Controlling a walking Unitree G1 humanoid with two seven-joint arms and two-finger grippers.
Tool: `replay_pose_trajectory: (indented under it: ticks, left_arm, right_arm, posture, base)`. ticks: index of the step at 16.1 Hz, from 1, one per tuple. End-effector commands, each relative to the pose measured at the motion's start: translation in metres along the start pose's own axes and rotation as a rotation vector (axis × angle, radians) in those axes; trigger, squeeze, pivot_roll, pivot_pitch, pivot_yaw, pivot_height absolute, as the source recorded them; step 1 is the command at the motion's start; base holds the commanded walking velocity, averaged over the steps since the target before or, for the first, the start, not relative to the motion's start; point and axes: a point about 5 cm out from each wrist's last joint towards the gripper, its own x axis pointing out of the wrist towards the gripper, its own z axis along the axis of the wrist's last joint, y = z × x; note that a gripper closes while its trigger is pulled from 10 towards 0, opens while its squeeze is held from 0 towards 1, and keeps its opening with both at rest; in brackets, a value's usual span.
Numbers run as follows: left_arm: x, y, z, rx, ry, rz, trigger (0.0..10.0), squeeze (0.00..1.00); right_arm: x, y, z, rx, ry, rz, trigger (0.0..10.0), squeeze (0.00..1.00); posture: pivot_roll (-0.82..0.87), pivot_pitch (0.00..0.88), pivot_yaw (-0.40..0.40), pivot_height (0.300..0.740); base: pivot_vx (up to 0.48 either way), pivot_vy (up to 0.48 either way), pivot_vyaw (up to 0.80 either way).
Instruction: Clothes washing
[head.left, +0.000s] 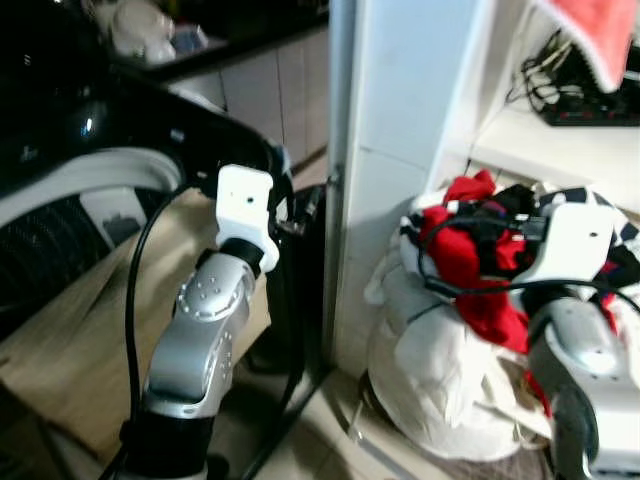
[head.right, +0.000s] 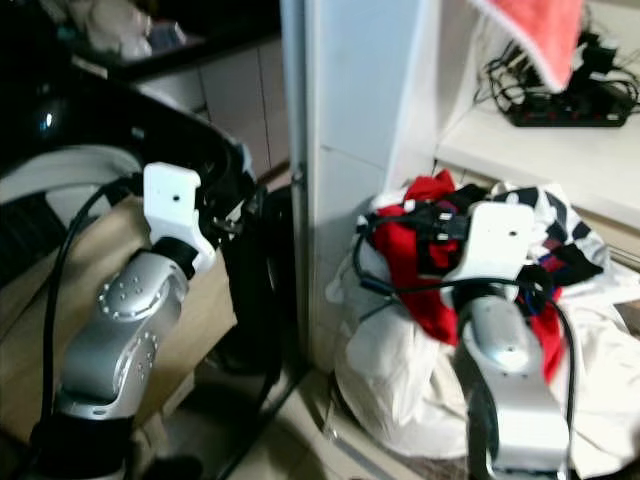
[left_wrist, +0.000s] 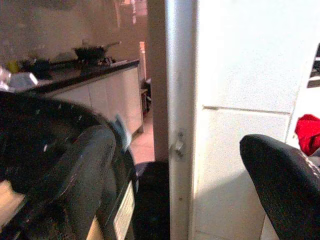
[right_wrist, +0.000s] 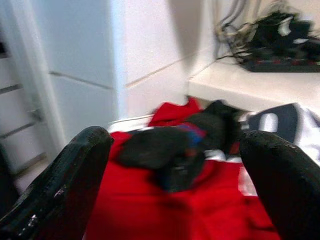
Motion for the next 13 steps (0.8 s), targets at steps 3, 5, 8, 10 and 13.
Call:
replay_pose_trajectory:
  ticks: [3, 5, 8, 10, 13]
  left_arm:
    - [0.002, 0.001, 0.003, 0.001, -0.003, -0.003, 10.0, 0.00]
    - [0.003, 0.001, 0.003, 0.006, -0.002, -0.007, 10.0, 0.00]
    - [0.006, -0.001, 0.001, 0.013, 0.007, -0.027, 10.0, 0.00]
    - [0.007, -0.002, 0.001, 0.024, 0.001, -0.054, 10.0, 0.00]
    - [0.010, -0.008, 0.002, 0.057, -0.014, -0.120, 10.0, 0.00]
  right_arm:
    - [0.003, -0.005, 0.002, 0.018, 0.008, -0.030, 10.0, 0.00]
    - [0.004, -0.007, 0.003, 0.018, 0.008, -0.036, 10.0, 0.00]
    - [0.010, -0.008, 0.004, 0.009, 0.021, 0.003, 10.0, 0.00]
    - [0.015, -0.010, 0.006, -0.017, 0.025, 0.027, 10.0, 0.00]
    - [0.032, -0.022, 0.005, -0.045, 0.053, 0.001, 10.0, 1.00]
  posture:
    - [-0.13, 0.000, 0.006, 0.740]
    - [-0.13, 0.000, 0.006, 0.740]
    - [-0.13, 0.000, 0.001, 0.740]
    - [-0.13, 0.000, 0.001, 0.740]
    - [-0.13, 0.000, -0.003, 0.740]
  base:
    - [0.000, 0.000, 0.00]
    - [0.000, 0.000, 0.00]
    - [0.000, 0.000, 0.00]
    - [0.000, 0.000, 0.00]
    - [0.000, 0.000, 0.00]
